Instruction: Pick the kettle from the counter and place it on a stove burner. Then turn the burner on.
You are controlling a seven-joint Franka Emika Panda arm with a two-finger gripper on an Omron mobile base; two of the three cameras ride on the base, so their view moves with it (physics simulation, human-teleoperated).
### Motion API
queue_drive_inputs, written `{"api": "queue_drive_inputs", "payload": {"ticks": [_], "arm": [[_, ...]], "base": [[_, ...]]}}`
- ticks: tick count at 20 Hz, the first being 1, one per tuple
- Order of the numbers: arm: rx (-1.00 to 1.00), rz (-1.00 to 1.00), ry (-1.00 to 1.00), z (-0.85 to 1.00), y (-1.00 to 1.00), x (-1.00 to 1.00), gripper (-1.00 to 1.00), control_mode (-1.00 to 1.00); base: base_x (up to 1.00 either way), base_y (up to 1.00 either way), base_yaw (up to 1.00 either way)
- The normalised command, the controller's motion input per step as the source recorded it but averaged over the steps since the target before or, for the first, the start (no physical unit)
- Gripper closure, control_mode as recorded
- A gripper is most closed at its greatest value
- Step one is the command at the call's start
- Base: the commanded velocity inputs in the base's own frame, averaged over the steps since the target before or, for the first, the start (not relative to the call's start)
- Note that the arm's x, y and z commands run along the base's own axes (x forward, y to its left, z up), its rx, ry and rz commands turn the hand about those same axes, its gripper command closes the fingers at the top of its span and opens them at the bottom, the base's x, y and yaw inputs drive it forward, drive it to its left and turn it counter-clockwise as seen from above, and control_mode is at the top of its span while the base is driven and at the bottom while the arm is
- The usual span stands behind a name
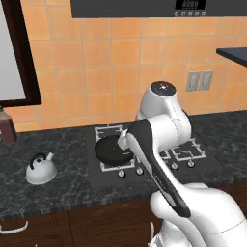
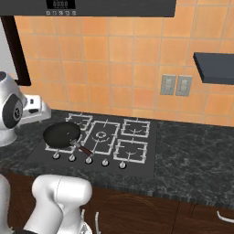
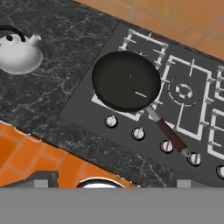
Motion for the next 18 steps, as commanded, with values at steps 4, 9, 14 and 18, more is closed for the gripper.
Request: {"api": "queue_drive_inputs", "payload": {"ticks": [4,9,14,18], "arm": [[-0.07,0.17,-0.03,-0.56,1.0,-0.03,-1.0,-1.0],[0.0,0.1,-0.02,-0.35,1.0,0.04,-1.0,-1.0],[-0.02,-0.02,-0.03,0.0,1.0,0.44,-1.0,-1.0],[0.0,-0.11,0.0,0.0,1.0,0.67,-1.0,-1.0]], "base": [[0.0,0.0,0.0],[0.0,0.0,0.0],[0.0,0.0,0.0],[0.0,0.0,0.0]]}}
